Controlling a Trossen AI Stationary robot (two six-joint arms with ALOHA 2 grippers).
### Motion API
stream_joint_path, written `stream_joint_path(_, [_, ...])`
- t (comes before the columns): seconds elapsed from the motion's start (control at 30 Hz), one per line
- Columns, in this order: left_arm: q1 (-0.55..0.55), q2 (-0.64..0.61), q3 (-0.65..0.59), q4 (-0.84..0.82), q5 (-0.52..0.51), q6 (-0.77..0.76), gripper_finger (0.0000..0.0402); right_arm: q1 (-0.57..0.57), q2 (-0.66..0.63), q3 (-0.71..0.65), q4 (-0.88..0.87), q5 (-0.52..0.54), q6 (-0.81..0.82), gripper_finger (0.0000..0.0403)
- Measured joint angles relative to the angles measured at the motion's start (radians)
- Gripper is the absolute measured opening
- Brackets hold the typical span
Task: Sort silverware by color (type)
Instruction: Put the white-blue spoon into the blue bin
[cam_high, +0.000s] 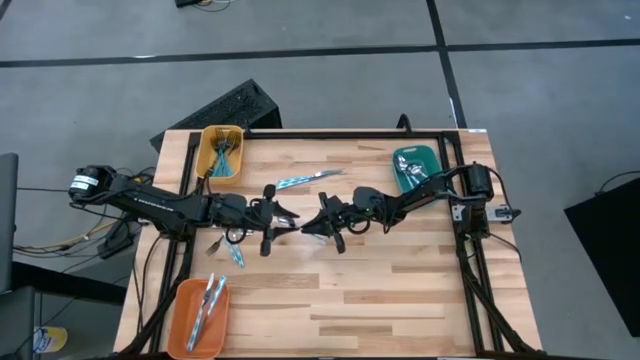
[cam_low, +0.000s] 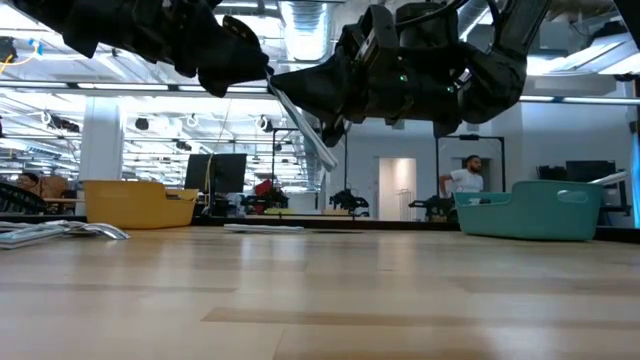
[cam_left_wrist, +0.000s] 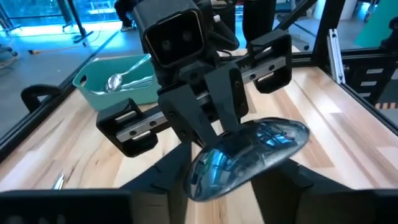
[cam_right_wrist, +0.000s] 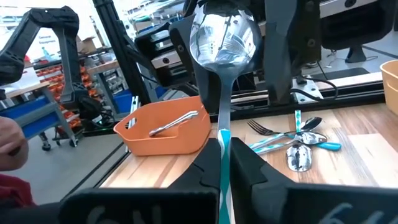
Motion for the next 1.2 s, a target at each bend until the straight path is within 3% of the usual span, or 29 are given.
stream_joint_path(0.3, [0.000,0.000,0.001,-0.018,0.103,-0.009,0.0007,0.000,-0.001,0.001,0.009,-0.004,-0.024,0.0023])
stream_joint_path(0.77, [0.000,0.000,0.001,-0.099,-0.019,-0.112,0.0000,-0.005,-0.001,0.001,0.003,0.006,-0.026,0.0032])
stream_joint_path(1.0, [0.001,0.000,0.001,-0.226,-0.159,-0.249,0.0000,-0.022,-0.001,0.001,-0.070,0.104,0.022,0.0035])
stream_joint_path(1.2, [0.001,0.000,0.000,-0.301,-0.225,-0.347,0.0000,-0.045,-0.001,0.001,-0.145,0.116,0.027,0.0035])
